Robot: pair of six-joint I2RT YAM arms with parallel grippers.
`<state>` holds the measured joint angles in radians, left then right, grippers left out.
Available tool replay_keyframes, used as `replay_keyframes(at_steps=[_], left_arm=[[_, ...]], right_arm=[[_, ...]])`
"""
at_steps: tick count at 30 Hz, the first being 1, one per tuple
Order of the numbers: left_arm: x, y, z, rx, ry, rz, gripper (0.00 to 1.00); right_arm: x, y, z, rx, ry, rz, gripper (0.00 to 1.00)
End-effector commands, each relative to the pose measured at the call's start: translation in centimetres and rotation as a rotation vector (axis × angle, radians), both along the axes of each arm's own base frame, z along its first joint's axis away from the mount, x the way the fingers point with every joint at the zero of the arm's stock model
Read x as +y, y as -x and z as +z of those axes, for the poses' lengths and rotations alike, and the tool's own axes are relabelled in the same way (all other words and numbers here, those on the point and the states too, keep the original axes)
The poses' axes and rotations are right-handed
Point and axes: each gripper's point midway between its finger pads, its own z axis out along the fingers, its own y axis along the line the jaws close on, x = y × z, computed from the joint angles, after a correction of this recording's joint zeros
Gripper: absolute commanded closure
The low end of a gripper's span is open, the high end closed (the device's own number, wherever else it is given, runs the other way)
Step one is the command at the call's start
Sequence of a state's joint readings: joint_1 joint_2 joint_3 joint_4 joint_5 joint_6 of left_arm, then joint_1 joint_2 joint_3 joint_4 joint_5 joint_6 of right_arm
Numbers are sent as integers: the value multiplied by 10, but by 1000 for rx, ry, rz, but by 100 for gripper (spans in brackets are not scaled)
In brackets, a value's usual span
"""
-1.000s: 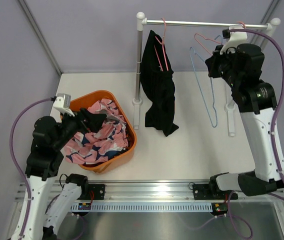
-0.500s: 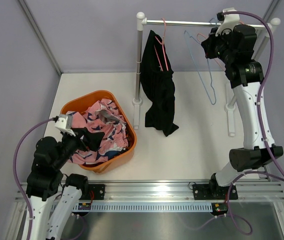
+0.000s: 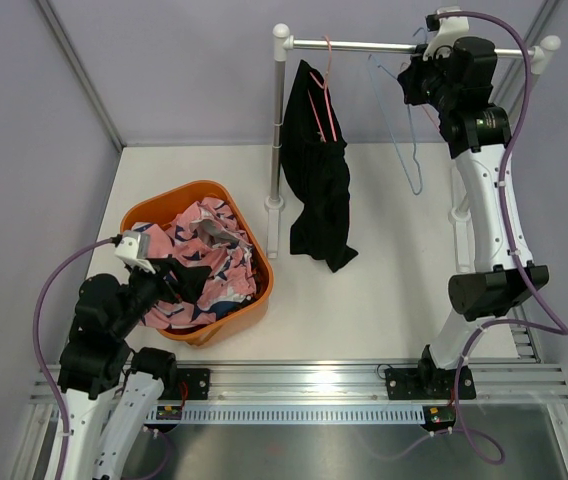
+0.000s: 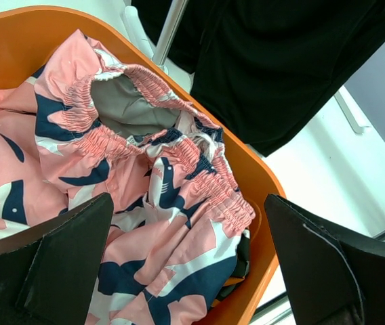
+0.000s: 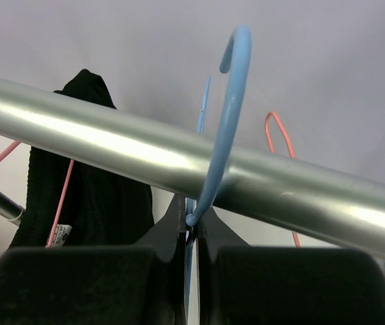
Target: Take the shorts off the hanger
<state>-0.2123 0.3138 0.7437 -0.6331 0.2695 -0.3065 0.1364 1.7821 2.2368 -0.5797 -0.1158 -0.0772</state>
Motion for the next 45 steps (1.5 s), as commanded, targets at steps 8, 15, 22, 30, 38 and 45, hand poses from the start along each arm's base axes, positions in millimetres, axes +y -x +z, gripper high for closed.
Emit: replay_keyframes(at_steps=[8,15,22,30,38,45], left_arm=[[1,-5,13,-59,4,11,1],[3,-5,13,-60,6,21,1],[3,-5,13,-61,5,24,1],[3,-5,13,-61,6,21,1],[4,-5,13,-63,5,27,1],[4,-4,14,-68,6,27,1]], right_arm=[[-13,25,0,9,-63,-69,92],[-21,46,18,-10,-106,-117,57],[-34,76,36,-24,-159,-180,41],[0,125,64,-84,-193,-119,31],[102,109,38,-22,-142,69,30],[149,72,23,-67,-104,112,30]])
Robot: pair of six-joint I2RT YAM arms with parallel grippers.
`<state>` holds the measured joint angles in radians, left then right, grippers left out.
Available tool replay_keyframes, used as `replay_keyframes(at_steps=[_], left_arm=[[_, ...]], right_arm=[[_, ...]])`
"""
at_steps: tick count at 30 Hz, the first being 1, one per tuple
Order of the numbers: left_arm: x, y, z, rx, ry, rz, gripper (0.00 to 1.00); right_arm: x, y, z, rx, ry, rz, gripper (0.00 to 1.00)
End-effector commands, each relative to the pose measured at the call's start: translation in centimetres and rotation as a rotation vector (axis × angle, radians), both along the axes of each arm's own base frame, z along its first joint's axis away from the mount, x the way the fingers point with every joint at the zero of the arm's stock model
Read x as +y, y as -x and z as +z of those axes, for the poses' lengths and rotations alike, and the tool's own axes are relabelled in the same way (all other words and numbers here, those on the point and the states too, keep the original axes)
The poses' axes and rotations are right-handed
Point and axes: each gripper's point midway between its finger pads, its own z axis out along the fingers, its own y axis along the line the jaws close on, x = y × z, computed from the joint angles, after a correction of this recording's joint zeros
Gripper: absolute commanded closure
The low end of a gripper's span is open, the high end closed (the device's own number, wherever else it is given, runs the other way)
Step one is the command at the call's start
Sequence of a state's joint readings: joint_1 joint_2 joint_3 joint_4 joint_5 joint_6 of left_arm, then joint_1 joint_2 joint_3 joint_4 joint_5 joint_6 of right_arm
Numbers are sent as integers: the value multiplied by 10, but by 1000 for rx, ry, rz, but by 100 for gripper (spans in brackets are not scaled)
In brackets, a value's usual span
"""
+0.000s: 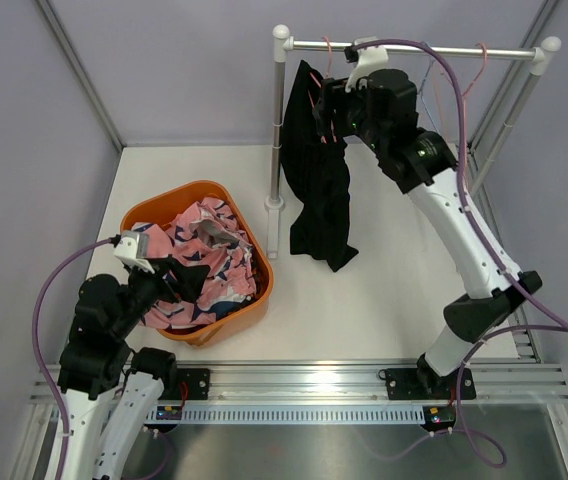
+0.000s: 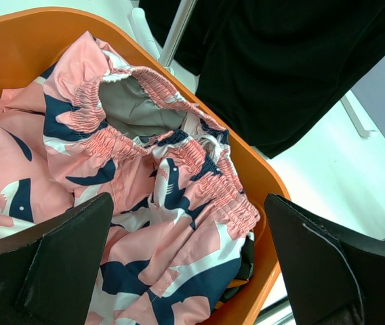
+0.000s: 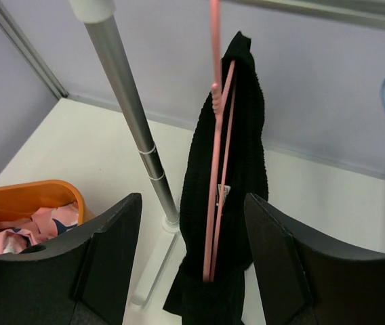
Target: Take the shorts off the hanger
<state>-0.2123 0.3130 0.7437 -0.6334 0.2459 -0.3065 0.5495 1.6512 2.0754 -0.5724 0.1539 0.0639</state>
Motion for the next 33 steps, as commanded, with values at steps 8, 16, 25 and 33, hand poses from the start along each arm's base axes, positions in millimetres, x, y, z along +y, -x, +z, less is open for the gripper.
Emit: replay_keyframes(at_steps=[8,16,25,33], left_arm=[[0,-1,15,-74,11,2,1],[0,0,16,-77,12,-3,1],[0,-1,15,-77,12,0,1],[0,-1,15,-76,11,0,1]], right_arm=[[13,-44,18,-179,2,-80,33],[15,-66,4,-196,35,-127,39],[18,-82,1,-218,67,-153,50],[16,-83,7,-254,66,-163,62]])
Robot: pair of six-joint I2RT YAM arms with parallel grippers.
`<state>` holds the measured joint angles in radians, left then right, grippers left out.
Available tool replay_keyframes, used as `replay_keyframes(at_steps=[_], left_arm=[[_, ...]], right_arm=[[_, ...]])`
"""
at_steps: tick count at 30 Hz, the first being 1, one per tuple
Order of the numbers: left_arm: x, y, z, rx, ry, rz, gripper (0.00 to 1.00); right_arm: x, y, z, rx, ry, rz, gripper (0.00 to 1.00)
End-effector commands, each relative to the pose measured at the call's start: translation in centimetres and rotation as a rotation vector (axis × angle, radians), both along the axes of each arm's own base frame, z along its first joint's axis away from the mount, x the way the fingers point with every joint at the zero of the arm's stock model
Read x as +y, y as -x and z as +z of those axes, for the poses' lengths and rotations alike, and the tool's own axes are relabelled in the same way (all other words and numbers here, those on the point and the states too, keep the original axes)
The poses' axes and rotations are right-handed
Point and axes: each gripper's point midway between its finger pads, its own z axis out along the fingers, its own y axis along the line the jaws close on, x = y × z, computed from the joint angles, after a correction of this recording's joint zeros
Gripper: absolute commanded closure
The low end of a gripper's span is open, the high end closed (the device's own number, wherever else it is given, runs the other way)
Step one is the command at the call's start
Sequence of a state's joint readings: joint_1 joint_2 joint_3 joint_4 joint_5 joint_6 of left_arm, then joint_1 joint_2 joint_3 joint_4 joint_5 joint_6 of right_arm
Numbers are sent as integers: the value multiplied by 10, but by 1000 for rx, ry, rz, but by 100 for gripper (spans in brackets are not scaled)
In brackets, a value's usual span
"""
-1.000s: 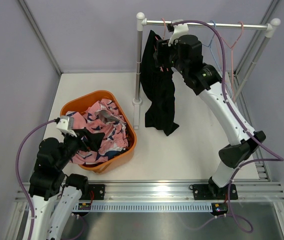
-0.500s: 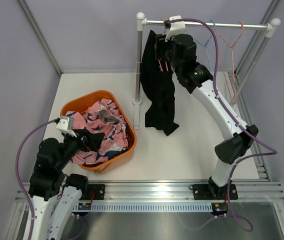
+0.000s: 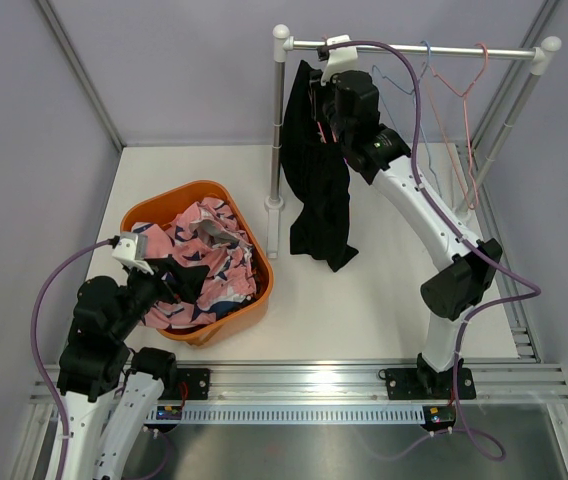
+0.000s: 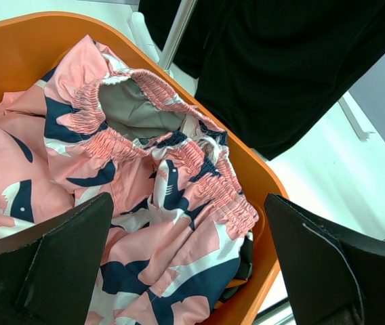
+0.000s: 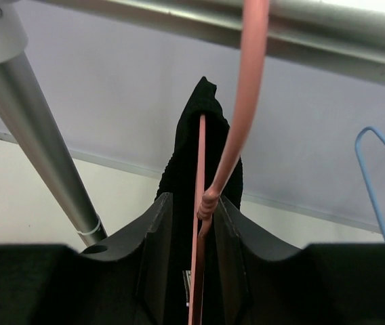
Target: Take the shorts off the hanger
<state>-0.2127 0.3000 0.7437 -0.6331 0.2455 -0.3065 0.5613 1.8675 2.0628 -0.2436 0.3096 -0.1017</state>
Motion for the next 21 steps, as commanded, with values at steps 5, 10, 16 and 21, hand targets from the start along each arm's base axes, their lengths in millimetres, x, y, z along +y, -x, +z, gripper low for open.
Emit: replay_keyframes(at_steps=[5,10,16,21], left_arm=[[0,-3,12,-60,8,0,1],[0,-3,12,-58,8,4,1],[0,-4,11,-55,7,5,1],[0,-4,11,-54,5,5,1]], right_arm=[[-7,6,47,-130,-47,-24,64],[-6,4,46,-125,-37,-24,70],[-3,2,45,-110,-25,-17,92],[-9,8,59,-134,-36,-23,100]])
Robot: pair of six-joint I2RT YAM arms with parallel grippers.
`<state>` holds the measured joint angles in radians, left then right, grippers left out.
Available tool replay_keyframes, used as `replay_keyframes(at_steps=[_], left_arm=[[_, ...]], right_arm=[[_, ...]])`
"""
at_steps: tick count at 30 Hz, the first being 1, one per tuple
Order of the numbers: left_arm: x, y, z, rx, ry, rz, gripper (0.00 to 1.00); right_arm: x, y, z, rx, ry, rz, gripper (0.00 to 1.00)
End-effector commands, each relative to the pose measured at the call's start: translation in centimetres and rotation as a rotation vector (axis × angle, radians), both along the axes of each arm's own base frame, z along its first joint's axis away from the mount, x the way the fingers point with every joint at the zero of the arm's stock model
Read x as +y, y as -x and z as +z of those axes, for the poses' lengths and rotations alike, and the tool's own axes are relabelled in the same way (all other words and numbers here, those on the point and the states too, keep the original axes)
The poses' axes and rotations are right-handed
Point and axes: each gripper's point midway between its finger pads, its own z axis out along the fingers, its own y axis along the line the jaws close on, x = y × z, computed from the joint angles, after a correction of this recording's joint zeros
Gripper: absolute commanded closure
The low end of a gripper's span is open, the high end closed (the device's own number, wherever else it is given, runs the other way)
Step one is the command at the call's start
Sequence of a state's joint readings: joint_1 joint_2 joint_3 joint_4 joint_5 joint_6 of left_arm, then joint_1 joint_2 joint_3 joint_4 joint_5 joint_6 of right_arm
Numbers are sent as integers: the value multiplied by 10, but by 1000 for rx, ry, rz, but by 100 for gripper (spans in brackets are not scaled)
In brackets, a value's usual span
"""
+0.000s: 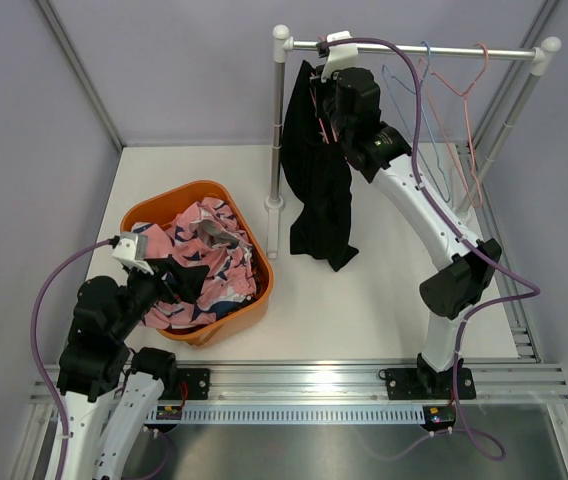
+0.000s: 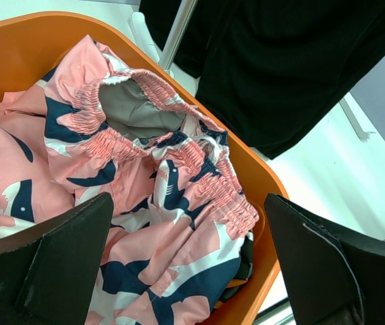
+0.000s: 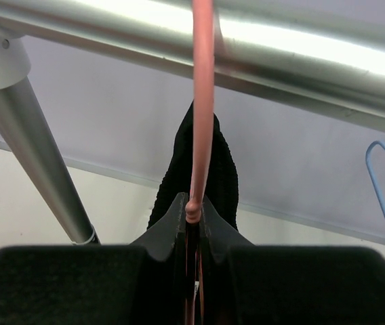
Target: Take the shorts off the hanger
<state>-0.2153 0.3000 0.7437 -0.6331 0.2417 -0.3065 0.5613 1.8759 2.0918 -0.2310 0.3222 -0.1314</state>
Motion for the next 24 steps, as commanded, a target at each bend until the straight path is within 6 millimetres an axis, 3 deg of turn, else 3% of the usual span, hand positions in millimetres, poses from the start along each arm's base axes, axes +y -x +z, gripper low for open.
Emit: replay_keyframes(at_steps=[1,5,12,19,24], left_arm=[[0,-4,11,-52,7,5,1],[0,-5,10,-47,7,7,1],[0,-7,8,-35,4,10,1],[0,-8,6,-24,1,10,1],[-1,-9,6,-23,-3,5,1]], right_arm=[[-7,12,51,-104,-49,-10,100],[-18,26,73,-140,-73,-21,100],[-45,72,115,-190,-155,-15,100],[-63,101,115,-160,-177,-17,100],[-68,140,85,-24,-190,57,100]])
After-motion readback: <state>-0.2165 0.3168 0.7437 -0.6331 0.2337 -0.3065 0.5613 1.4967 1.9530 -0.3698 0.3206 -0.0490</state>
